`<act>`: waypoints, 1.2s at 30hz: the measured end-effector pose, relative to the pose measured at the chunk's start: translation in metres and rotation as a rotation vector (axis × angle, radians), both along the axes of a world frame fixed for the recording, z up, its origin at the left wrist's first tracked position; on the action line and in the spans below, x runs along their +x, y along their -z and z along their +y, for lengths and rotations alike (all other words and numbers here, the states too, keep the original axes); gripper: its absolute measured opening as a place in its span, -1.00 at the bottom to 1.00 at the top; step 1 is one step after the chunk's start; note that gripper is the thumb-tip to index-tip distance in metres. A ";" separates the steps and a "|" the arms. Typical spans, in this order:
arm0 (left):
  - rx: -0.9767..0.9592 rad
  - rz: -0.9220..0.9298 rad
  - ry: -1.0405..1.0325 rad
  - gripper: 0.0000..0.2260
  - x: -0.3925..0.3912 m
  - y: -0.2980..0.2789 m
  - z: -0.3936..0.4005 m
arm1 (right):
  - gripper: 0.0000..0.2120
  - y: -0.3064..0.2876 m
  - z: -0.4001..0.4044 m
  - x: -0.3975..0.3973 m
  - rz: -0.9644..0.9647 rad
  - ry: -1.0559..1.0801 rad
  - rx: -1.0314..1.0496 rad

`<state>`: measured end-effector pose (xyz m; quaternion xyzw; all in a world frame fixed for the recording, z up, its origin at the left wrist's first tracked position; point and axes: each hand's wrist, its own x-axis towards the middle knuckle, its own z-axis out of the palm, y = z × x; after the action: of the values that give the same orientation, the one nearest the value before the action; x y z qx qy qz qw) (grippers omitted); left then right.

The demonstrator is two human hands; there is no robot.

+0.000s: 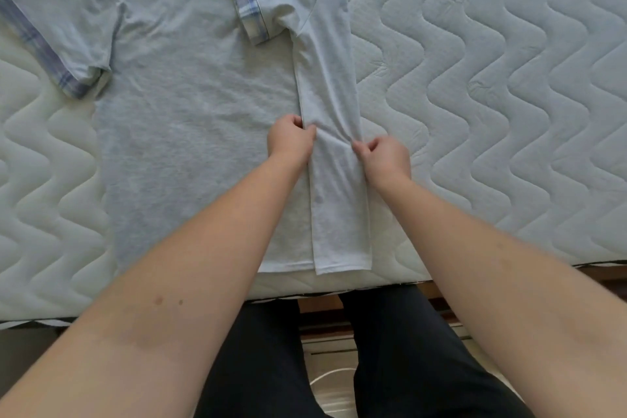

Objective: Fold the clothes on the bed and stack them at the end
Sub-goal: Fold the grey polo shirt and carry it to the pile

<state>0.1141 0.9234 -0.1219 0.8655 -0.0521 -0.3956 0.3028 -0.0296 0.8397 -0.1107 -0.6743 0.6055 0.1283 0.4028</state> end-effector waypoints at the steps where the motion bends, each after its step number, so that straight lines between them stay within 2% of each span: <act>1: 0.010 -0.008 0.030 -0.89 -0.001 0.001 0.003 | -0.72 0.000 0.003 -0.008 0.023 -0.035 -0.004; 5: 0.003 0.054 0.035 -0.79 -0.002 0.006 0.009 | -0.66 0.000 0.010 -0.015 -0.015 -0.045 -0.015; 8: -0.111 0.101 -0.077 -0.77 0.008 0.008 -0.005 | -0.67 0.001 0.001 0.002 -0.138 0.051 -0.034; 11: -0.274 0.256 -0.200 -0.73 0.027 0.008 -0.028 | -0.67 0.003 -0.020 0.030 -0.233 0.126 -0.036; 16: -0.389 0.653 -0.262 -0.65 0.067 0.002 -0.066 | -0.69 0.002 -0.065 0.078 -0.307 0.103 -0.036; 20: -0.496 0.806 -0.289 -0.65 0.092 0.001 -0.086 | -0.71 0.002 -0.092 0.098 -0.359 0.215 0.071; 24: -0.611 0.973 -0.304 -0.49 0.106 -0.003 -0.101 | -0.80 0.003 -0.103 0.108 -0.414 0.325 0.171; 28: -0.620 1.089 -0.287 -0.40 0.098 -0.001 -0.100 | -0.72 0.005 -0.108 0.106 -0.437 0.382 0.249; 33: -0.576 1.213 -0.235 -0.28 0.075 0.009 -0.077 | -0.61 0.003 -0.110 0.098 -0.425 0.352 0.296; 36: -0.583 1.247 -0.238 -0.28 0.062 0.011 -0.064 | -0.62 0.002 -0.107 0.088 -0.388 0.331 0.290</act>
<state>0.1757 0.8599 -0.1333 0.3603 0.1225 -0.7527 0.5372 0.0583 0.7328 -0.1128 -0.5137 0.5941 0.0148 0.6189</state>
